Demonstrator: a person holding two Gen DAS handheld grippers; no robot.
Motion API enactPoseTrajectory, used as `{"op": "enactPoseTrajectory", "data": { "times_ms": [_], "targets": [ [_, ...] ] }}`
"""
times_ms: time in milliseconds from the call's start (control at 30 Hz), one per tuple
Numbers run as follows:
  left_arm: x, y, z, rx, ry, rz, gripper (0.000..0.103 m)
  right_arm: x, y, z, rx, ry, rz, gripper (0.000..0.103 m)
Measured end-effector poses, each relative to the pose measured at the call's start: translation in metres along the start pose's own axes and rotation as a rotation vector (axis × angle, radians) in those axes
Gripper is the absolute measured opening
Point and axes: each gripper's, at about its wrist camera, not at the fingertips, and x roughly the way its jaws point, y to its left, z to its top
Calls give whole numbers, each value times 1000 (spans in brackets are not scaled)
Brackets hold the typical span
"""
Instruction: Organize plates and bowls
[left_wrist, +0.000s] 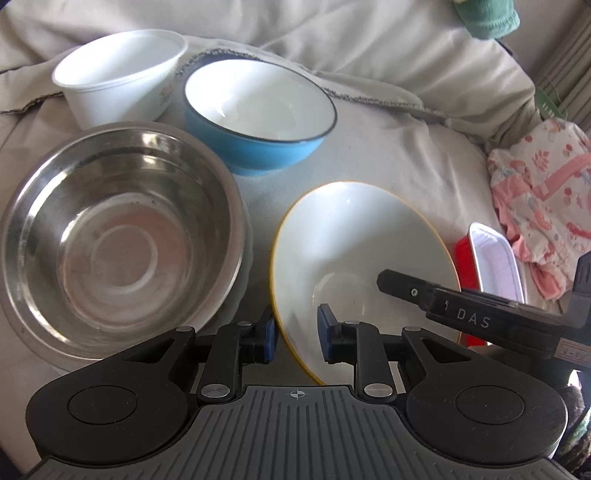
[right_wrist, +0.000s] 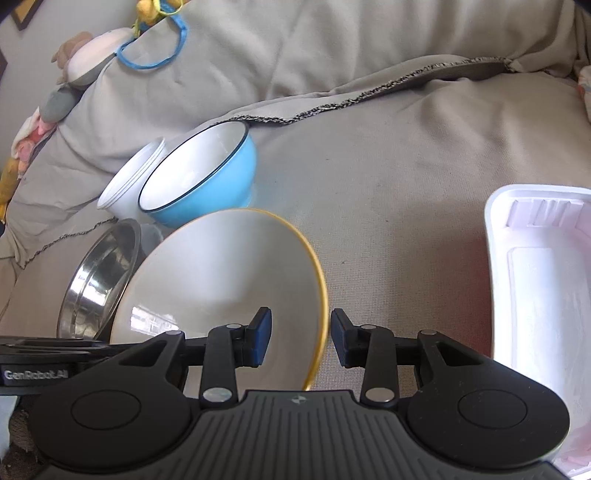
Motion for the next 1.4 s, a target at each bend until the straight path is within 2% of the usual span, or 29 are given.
{"op": "enactPoseTrajectory", "data": {
  "times_ms": [467,767,1400],
  "targets": [
    [-1,-2,-5,-4,38,-38,26,-4,3,-2,-12,-18,45,36],
    [-1,-2,-9,-5,47,-66,26,-3,1,-1,-12,-35,10,36],
    [-1,-1,-11,-24,44,-71,25,-2,0,-2,-5,-47,-15,36]
  ]
}}
